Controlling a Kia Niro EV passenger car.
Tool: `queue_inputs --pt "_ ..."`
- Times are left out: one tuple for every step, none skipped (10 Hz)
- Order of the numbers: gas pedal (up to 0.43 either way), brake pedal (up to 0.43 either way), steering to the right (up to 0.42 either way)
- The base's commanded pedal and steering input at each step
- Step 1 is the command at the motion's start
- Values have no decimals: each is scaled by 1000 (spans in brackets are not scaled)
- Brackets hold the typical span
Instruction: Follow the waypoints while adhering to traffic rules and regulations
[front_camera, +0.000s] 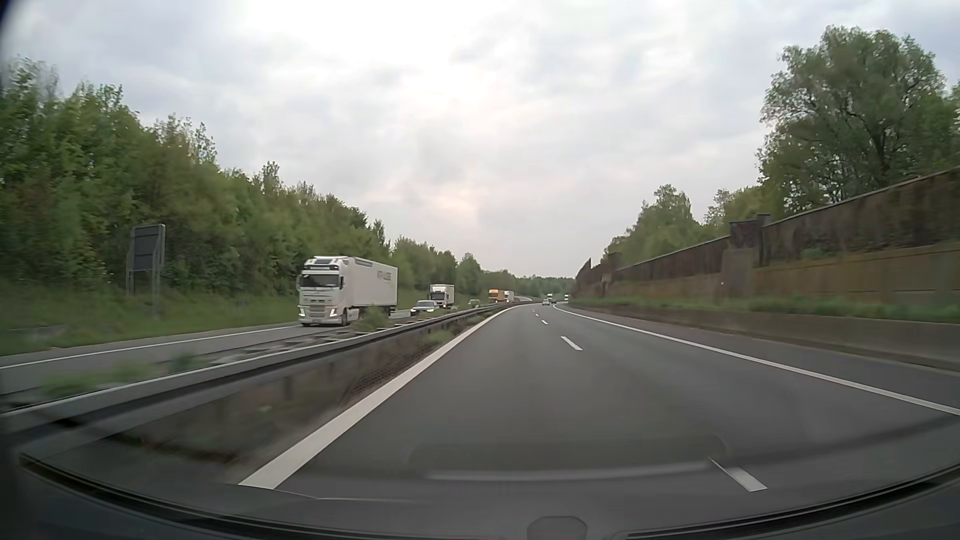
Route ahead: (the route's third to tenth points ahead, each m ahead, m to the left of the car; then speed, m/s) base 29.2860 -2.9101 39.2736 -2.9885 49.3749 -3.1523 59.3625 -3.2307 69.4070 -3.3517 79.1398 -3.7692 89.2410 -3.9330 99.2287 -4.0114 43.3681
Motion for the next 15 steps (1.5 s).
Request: queue_inputs --pt "520 0 1" --pt "531 0 2" --pt "551 0 3" --pt "551 0 3" --pt "551 0 3" --pt "551 0 4" --pt "551 0 4" --pt "551 0 4" --pt "551 0 5" --pt "551 0 5" --pt "551 0 5" --pt "551 0 5" --pt "551 0 5" --pt "551 0 5" --pt "539 0 5"
